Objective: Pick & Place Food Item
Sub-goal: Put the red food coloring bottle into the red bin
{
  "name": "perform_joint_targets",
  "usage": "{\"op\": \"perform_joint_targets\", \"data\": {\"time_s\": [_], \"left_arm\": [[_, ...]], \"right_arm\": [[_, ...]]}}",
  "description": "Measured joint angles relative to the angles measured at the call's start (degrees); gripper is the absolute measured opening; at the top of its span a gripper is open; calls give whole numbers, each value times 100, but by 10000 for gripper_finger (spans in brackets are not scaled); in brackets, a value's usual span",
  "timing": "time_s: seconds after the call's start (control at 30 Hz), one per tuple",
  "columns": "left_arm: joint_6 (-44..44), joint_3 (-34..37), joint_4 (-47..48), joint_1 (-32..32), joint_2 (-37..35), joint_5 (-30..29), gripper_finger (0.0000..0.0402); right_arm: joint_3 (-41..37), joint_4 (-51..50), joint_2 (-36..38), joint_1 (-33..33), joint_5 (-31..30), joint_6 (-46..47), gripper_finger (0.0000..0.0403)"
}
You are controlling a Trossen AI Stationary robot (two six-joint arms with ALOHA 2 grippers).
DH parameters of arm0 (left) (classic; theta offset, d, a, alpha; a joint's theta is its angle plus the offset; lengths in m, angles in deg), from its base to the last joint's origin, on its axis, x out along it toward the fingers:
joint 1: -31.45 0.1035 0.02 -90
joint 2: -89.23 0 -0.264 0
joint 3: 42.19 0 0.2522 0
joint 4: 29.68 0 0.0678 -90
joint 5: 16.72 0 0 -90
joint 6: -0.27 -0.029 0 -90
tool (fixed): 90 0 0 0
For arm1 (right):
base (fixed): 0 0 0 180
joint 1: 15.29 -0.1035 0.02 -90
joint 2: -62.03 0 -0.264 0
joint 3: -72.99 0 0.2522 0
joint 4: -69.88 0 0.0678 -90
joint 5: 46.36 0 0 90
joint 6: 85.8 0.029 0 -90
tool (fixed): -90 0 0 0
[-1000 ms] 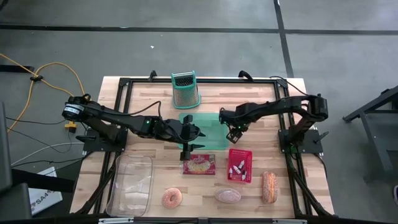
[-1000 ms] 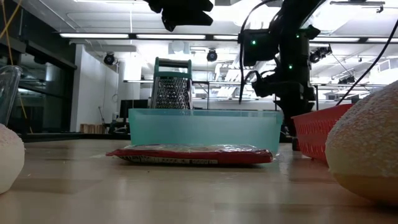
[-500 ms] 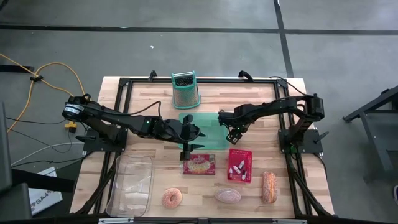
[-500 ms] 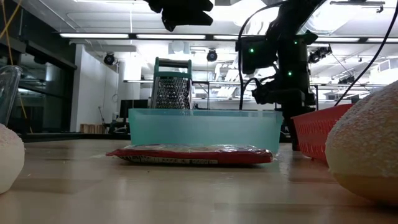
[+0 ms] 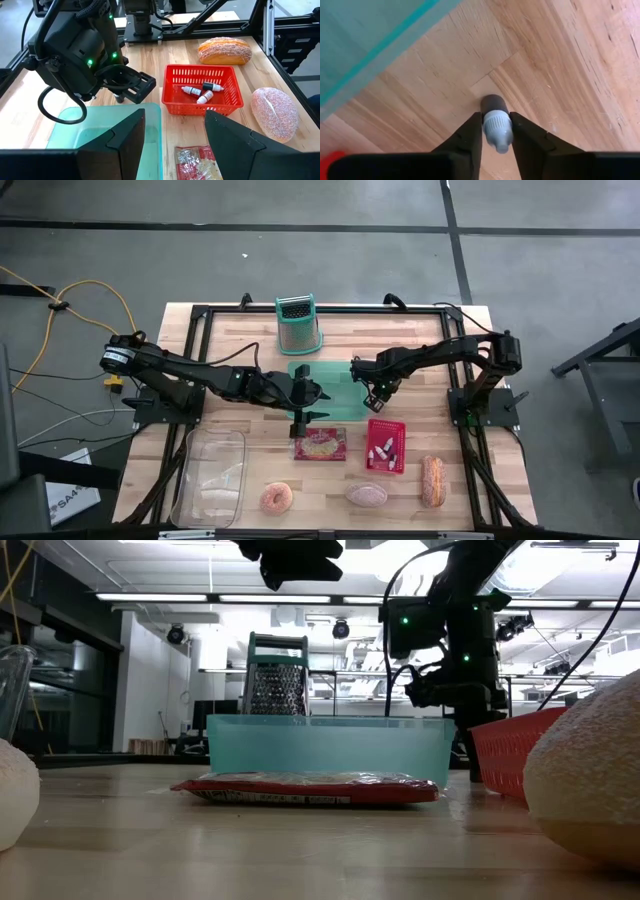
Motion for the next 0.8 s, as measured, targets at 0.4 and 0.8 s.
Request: {"op": "perform_joint_targets", "data": {"time_s": [0.4,0.8], "left_arm": [[1,0,0,0,0,1,198],[2,0,0,0,0,1,198]], "right_arm": [[0,0,0,0,-4,0,73],[0,-93,219,16,-23,-114,69]]}}
